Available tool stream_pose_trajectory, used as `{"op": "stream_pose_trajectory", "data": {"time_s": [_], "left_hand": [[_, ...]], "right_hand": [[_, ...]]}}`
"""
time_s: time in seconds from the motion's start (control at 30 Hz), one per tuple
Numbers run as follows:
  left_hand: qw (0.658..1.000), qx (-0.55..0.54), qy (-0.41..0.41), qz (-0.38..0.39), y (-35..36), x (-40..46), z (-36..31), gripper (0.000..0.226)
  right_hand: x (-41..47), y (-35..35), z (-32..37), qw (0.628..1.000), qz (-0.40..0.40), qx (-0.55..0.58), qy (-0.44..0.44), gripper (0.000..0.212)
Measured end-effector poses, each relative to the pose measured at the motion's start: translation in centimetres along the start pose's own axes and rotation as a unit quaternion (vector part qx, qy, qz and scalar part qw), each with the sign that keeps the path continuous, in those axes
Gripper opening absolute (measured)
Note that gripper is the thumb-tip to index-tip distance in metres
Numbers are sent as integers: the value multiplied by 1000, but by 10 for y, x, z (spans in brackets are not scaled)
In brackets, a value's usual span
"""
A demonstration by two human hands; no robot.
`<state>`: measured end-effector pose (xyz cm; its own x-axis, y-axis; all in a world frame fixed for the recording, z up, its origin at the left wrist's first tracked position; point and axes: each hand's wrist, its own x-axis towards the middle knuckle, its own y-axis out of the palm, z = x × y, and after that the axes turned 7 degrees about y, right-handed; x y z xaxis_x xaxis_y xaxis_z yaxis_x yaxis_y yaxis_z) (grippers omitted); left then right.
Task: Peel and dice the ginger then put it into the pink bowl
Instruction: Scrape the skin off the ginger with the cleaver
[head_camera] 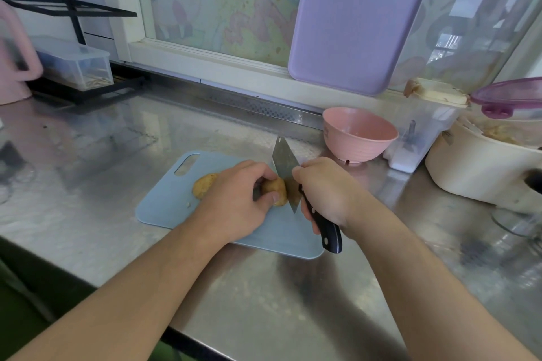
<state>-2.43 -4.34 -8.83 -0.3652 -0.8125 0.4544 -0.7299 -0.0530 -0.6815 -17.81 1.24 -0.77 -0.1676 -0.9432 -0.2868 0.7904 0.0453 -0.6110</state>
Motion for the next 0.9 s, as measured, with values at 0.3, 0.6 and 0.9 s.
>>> {"op": "stream_pose_trajectory", "data": {"time_s": [0.3, 0.6, 0.9], "left_hand": [[1000, -11, 6, 2, 1, 1, 4, 25], [1000, 4, 1, 4, 0, -1, 2, 25], [1000, -1, -5, -4, 0, 0, 2, 26]], "right_hand": [[0, -6, -2, 993, 17, 94, 72, 32], [-11, -21, 3, 990, -11, 122, 64, 25], [-19, -21, 7, 995, -17, 93, 21, 29]]}}
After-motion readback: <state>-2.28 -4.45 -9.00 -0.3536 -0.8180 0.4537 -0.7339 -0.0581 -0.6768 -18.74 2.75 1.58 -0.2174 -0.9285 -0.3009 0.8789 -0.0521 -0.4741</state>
